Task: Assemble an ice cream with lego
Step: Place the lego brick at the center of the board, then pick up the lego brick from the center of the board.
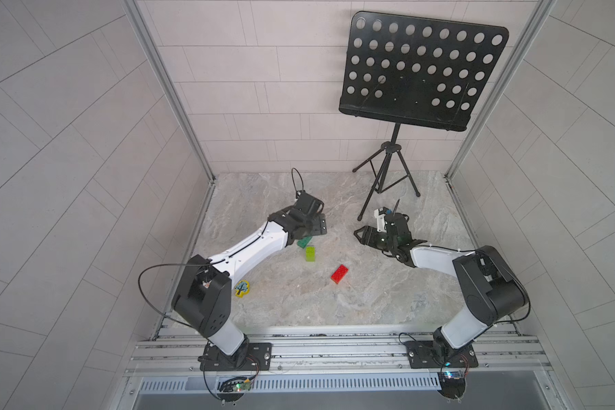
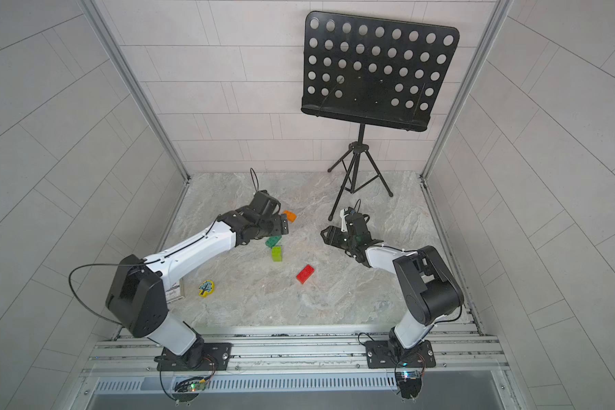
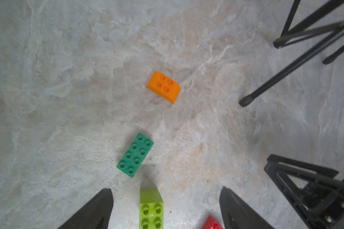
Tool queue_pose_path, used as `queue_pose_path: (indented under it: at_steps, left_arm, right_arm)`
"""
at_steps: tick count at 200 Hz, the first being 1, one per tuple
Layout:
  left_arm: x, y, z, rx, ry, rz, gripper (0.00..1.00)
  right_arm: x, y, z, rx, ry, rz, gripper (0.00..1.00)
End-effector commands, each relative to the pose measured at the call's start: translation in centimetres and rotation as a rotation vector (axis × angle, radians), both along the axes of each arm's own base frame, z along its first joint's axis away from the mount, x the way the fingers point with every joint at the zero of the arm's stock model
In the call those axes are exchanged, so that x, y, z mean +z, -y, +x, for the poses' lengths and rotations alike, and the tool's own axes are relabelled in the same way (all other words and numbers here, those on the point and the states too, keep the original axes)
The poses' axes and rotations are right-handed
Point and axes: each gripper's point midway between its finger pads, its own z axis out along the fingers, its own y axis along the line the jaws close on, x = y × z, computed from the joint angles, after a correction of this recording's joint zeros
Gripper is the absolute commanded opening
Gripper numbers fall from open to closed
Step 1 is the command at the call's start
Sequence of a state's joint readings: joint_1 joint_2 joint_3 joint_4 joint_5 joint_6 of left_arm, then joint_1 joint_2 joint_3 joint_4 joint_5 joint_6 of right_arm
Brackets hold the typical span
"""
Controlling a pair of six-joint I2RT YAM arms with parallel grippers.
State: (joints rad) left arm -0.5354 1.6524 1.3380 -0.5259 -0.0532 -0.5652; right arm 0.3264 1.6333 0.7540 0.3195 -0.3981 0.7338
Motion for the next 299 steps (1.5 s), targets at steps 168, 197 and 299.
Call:
queue_pose_path:
  at_steps: [168, 197, 299]
  left_arm:
    - [-13.8, -1.3, 1.3, -0.25, -0.484, 0.256, 0.36]
    - [-13.0, -1.3, 1.4, -0.224, -0.479, 0.247, 0.14]
    - [-2.3, -2.2, -4.9, -0.001, -0.436, 0.015, 0.12]
  right_arm:
    - [-1.1, -1.0, 0.3, 0.042, -0.049, 0.003, 0.66]
    - [-1.5, -2.1, 0.0, 0.085, -0.074, -0.018, 0.57]
    - [-4.1, -13.2, -5.4, 0.458, -0.351, 0.101, 0.09]
